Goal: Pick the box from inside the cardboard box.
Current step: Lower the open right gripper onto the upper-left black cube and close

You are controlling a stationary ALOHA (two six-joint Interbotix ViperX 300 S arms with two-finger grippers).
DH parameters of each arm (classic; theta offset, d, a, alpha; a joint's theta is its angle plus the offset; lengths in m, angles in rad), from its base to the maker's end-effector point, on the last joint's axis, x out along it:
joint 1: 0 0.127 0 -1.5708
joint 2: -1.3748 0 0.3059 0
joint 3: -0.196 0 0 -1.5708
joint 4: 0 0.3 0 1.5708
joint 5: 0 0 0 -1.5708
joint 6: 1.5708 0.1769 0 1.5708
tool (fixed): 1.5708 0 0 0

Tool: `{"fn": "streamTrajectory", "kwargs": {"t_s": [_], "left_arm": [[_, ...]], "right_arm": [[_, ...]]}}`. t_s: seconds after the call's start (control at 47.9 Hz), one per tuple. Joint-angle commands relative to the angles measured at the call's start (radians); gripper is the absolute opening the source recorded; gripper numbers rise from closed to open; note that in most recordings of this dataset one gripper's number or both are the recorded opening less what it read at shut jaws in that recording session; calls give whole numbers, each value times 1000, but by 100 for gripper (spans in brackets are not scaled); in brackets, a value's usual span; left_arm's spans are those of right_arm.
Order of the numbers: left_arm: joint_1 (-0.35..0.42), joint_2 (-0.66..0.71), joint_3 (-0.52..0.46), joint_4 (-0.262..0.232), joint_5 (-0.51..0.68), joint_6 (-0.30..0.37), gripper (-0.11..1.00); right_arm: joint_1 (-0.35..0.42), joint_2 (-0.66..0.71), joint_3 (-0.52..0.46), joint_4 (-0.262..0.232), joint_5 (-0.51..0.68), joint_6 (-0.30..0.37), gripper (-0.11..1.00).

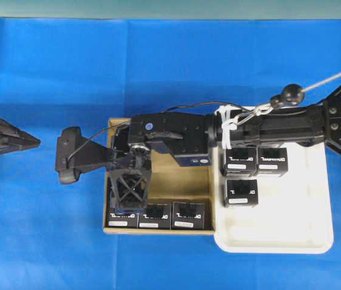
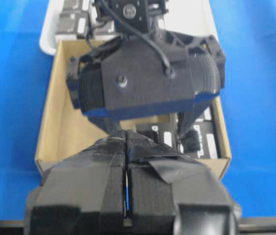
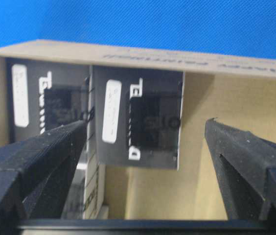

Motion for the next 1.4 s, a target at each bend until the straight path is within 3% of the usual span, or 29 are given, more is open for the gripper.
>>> {"fn": "streamTrajectory", "kwargs": {"t_s": [0.0, 0.481, 1.379], "left_arm": [[-2, 5, -28, 2, -5, -2, -6], [-2, 6, -26, 2, -5, -3, -6], [-15, 9, -23, 2, -5, -5, -6]], "right_arm": [[-2, 9, -5, 5, -17, -2, 98], [-51, 8, 20, 2, -28, -5, 98], [-21, 66, 48, 0, -130, -37, 98]]}}
